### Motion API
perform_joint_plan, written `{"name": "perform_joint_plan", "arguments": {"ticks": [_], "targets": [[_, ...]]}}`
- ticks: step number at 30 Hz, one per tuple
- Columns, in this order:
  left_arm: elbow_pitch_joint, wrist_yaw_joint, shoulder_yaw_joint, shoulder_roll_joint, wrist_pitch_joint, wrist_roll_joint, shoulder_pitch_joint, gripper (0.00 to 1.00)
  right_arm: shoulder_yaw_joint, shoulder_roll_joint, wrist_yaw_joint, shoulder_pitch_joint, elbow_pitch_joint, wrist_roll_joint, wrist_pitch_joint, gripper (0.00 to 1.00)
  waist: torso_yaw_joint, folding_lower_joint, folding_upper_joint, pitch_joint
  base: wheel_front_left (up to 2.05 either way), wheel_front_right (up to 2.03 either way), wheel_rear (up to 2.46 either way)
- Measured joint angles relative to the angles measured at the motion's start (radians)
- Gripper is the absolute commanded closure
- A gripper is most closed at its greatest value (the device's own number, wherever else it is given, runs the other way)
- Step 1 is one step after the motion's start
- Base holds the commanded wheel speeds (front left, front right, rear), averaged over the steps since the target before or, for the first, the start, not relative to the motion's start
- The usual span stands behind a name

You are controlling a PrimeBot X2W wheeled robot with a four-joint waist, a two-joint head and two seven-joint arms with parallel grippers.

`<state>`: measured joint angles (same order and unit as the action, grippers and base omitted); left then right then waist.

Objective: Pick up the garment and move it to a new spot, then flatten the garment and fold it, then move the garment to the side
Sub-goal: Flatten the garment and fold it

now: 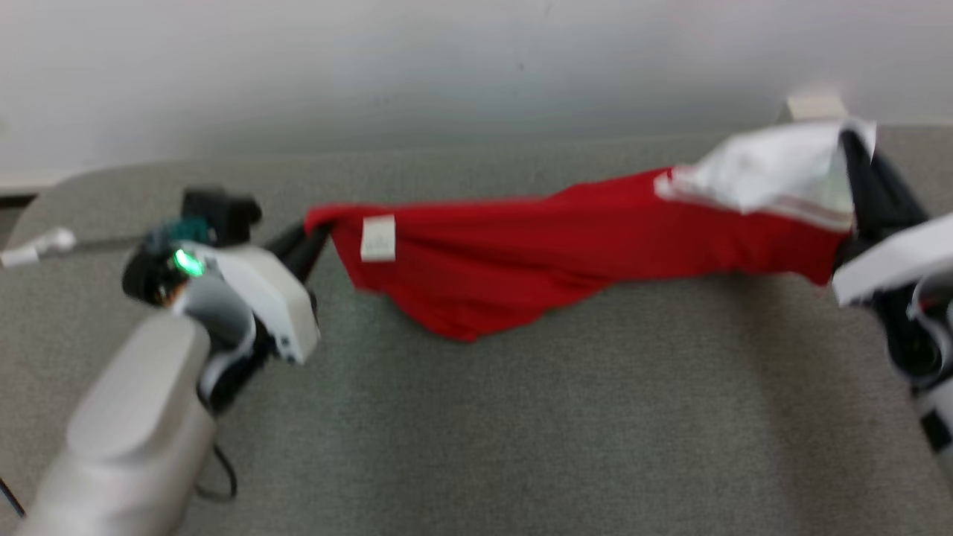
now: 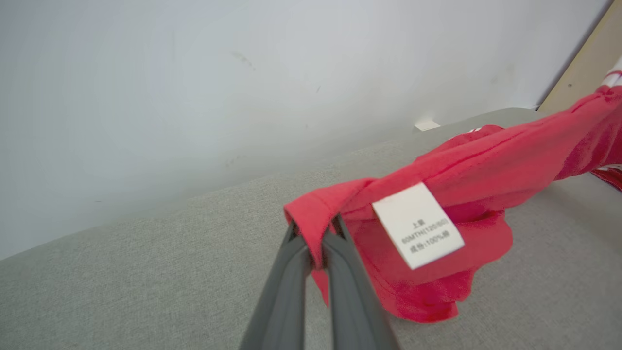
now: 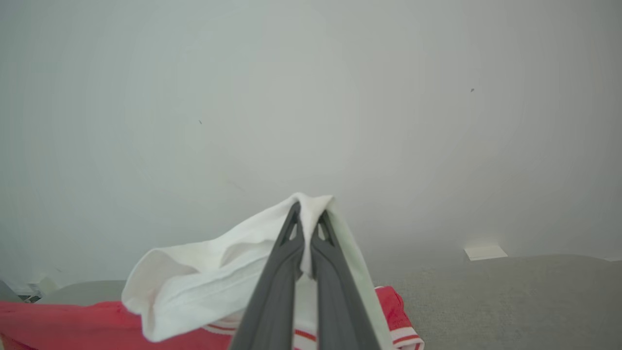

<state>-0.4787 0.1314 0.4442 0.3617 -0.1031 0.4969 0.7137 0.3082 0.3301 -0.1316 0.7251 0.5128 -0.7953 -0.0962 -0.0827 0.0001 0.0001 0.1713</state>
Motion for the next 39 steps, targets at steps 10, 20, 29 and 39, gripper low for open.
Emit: {"name": "perform_joint_plan", "arguments": {"ticks": [10,20,29,39], "targets": [[-0.202,0.000,0.095,0.018,-0.035,0.158,0.460,1.00,0.046,0.012,0.000,0.432,0.200,0.005,-0.055,1.00,0.014,0.0000,0.0000,0.170,0.00,0.00,0.00],[-0.406,0.000,0.103,0.017,0.031,0.206,0.820,1.00,0.088,0.001,0.000,0.805,0.365,0.014,-0.111,1.00,0.020,0.0001,0.0000,0.290,0.00,0.00,0.00],[-0.500,0.000,0.137,0.009,0.070,0.225,0.999,1.00,0.119,0.001,0.000,0.989,0.383,-0.014,-0.151,1.00,0.016,0.0000,0.0000,0.276,0.00,0.00,0.00],[-0.502,0.000,0.262,0.038,0.045,0.339,0.856,1.00,0.263,0.016,0.000,0.856,0.380,-0.058,-0.101,1.00,0.006,0.0000,-0.0001,0.194,0.00,0.00,0.00]]}}
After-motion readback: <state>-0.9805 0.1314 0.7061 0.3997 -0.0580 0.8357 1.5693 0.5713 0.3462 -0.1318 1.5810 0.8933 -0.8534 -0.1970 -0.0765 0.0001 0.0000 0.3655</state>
